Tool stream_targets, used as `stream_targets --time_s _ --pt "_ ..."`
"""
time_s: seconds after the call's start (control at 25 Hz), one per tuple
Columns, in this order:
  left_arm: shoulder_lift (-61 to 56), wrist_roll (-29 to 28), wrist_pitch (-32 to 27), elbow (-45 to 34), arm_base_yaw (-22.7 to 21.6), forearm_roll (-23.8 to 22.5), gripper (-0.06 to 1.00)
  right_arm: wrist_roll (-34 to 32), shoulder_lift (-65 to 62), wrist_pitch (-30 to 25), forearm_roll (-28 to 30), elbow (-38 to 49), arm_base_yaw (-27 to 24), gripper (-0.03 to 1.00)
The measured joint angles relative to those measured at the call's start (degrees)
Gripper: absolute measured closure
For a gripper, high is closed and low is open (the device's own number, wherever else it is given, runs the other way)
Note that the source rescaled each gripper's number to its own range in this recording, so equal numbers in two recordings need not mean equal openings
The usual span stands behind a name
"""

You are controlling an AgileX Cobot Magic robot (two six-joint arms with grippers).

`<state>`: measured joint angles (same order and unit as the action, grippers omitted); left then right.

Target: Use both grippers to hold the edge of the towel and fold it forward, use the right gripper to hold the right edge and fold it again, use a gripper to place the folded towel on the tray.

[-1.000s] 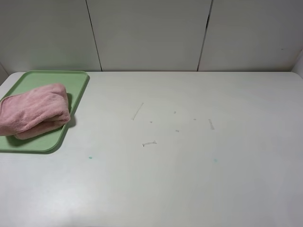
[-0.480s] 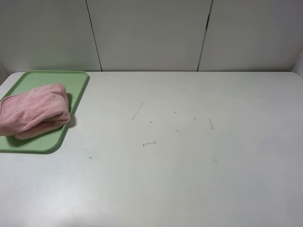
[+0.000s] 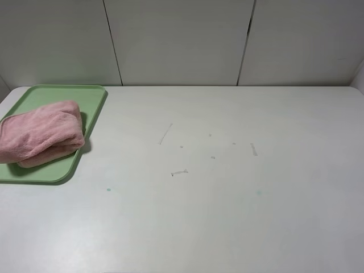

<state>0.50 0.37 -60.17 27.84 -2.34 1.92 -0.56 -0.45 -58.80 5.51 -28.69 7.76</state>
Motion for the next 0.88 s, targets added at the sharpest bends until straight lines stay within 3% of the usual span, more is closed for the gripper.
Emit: stream_targets --time_s 0.88 --pt "-0.9 1.3 -0.1 0.0 0.0 0.6 -0.05 0.0 0.0 0.0 0.0 0.0 0.0 -0.03"
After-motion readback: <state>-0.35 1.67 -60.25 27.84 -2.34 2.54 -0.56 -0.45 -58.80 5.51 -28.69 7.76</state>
